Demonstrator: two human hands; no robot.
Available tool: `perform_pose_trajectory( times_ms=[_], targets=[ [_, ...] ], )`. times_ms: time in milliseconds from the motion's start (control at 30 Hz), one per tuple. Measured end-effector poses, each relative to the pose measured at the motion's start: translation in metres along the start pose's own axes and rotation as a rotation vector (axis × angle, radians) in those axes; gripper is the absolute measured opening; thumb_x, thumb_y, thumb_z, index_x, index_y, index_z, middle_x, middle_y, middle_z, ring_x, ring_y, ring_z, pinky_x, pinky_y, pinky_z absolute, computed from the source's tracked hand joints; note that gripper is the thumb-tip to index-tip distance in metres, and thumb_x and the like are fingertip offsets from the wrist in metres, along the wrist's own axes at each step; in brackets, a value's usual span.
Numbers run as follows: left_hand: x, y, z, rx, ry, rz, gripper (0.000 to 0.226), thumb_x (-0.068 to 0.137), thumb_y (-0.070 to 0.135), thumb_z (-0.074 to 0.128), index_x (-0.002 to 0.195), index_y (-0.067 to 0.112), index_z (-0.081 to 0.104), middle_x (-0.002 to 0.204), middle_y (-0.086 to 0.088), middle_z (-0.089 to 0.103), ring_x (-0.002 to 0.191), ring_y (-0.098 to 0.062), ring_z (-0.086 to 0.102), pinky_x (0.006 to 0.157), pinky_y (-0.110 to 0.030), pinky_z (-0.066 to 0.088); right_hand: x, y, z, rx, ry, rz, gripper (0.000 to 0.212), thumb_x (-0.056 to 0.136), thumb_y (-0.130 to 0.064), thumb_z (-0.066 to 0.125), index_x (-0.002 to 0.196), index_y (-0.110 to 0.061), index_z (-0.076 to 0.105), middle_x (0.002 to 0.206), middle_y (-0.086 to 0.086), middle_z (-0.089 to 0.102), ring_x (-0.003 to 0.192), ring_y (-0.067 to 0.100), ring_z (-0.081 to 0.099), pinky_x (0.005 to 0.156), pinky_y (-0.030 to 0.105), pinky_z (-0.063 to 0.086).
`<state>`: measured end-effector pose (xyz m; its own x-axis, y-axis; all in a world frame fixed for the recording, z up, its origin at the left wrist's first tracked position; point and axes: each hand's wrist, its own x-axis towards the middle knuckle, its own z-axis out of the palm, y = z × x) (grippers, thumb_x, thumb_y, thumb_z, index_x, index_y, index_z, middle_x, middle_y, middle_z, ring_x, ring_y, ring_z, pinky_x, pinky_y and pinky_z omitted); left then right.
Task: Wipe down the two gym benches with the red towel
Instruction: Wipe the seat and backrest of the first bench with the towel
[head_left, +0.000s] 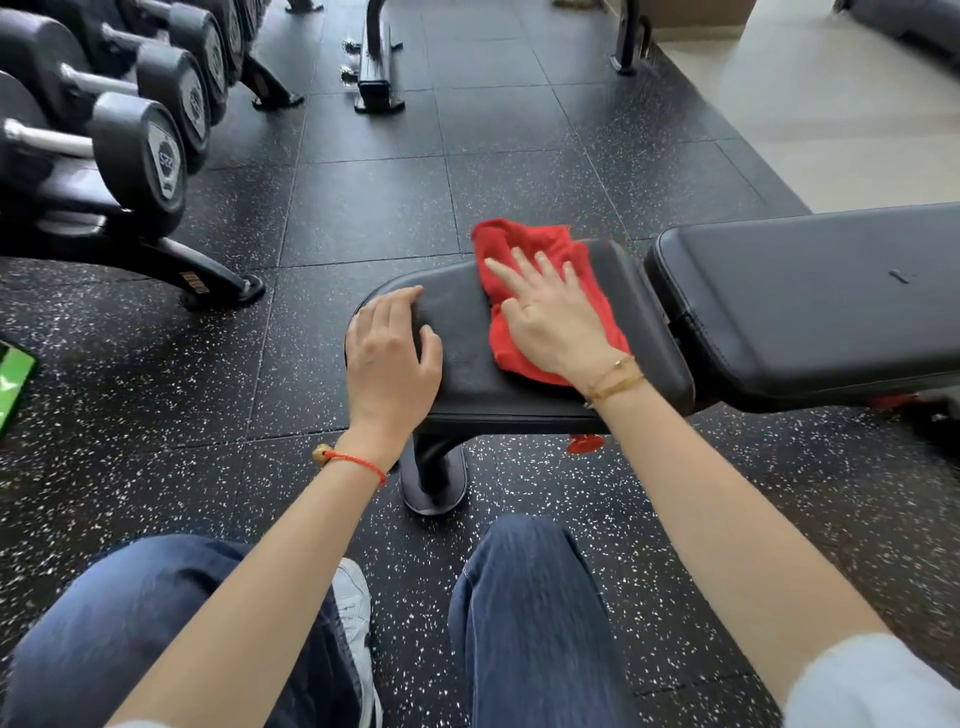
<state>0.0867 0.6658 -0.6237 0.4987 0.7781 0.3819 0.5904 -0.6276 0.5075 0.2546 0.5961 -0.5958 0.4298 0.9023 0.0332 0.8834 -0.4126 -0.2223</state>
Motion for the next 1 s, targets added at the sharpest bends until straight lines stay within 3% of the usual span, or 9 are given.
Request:
perform_pose_trajectory(
  times_ms=[167, 300, 400, 567, 667, 800, 1000],
  targets=[
    [0.001, -0.007, -0.019, -0.102, 0.054, -0.024, 0.042, 0.092, 0.002, 0.047, 0.134, 0.003, 0.051, 0.131, -0.014, 0.057, 0.127, -0.031, 0.046, 0.114, -0.040, 0.033, -0.051, -0.015, 0.008, 0.040, -0.015, -0.206, 0.058, 0.095, -0.026, 0.033, 0.152, -0.036, 0.024, 0.162, -0.004, 0.018, 0.150, 0.020, 0.011, 0.122, 0.041, 0.002],
    [0.002, -0.025, -0.040, -0.123, 0.093, -0.109, 0.041, 0.092, 0.000, 0.044, 0.131, 0.005, 0.054, 0.131, -0.012, 0.058, 0.127, -0.028, 0.046, 0.111, -0.034, 0.032, -0.039, 0.002, 0.002, 0.065, -0.006, -0.093, 0.055, 0.099, -0.025, 0.033, 0.152, -0.035, 0.026, 0.162, -0.004, 0.018, 0.150, 0.021, 0.010, 0.122, 0.041, 0.002],
    [0.002, -0.036, -0.053, -0.103, 0.114, -0.142, 0.041, 0.091, -0.001, 0.044, 0.129, 0.004, 0.056, 0.129, -0.014, 0.059, 0.124, -0.030, 0.047, 0.110, -0.035, 0.033, -0.004, -0.025, 0.007, 0.021, -0.017, -0.053, 0.053, 0.101, -0.028, 0.030, 0.153, -0.032, 0.021, 0.163, 0.000, 0.012, 0.151, 0.024, 0.006, 0.122, 0.043, -0.001],
    [0.005, -0.037, -0.058, -0.098, 0.140, -0.156, 0.040, 0.089, -0.001, 0.044, 0.126, 0.003, 0.058, 0.126, -0.016, 0.060, 0.121, -0.031, 0.050, 0.109, -0.038, 0.034, -0.003, -0.095, 0.028, -0.019, -0.033, -0.292, 0.055, 0.099, -0.031, 0.033, 0.152, -0.035, 0.023, 0.163, -0.001, 0.016, 0.150, 0.024, 0.012, 0.122, 0.043, 0.001],
    [0.007, -0.029, -0.055, -0.115, 0.137, -0.124, 0.038, 0.090, 0.001, 0.044, 0.125, 0.005, 0.059, 0.124, -0.013, 0.062, 0.120, -0.030, 0.052, 0.108, -0.040, 0.037, -0.037, -0.094, 0.031, -0.025, -0.031, -0.356, 0.057, 0.095, -0.034, 0.032, 0.152, -0.036, 0.024, 0.162, -0.003, 0.019, 0.150, 0.022, 0.014, 0.122, 0.042, 0.003],
    [0.005, -0.012, -0.040, -0.098, 0.057, -0.026, 0.036, 0.091, 0.002, 0.048, 0.125, 0.006, 0.058, 0.126, -0.011, 0.061, 0.121, -0.030, 0.051, 0.107, -0.041, 0.038, -0.059, -0.035, 0.017, 0.022, 0.024, -0.186, 0.059, 0.092, -0.035, 0.029, 0.150, -0.037, 0.028, 0.160, -0.005, 0.023, 0.149, 0.020, 0.016, 0.122, 0.039, 0.005],
    [0.005, 0.019, -0.014, -0.062, -0.038, 0.097, 0.040, 0.090, 0.007, 0.050, 0.130, 0.008, 0.057, 0.132, -0.008, 0.059, 0.127, -0.028, 0.049, 0.111, -0.041, 0.035, -0.010, 0.031, -0.005, 0.003, 0.014, 0.109, 0.053, 0.101, -0.029, 0.030, 0.153, -0.032, 0.022, 0.163, 0.001, 0.013, 0.151, 0.025, 0.008, 0.122, 0.043, 0.000]
  ],
)
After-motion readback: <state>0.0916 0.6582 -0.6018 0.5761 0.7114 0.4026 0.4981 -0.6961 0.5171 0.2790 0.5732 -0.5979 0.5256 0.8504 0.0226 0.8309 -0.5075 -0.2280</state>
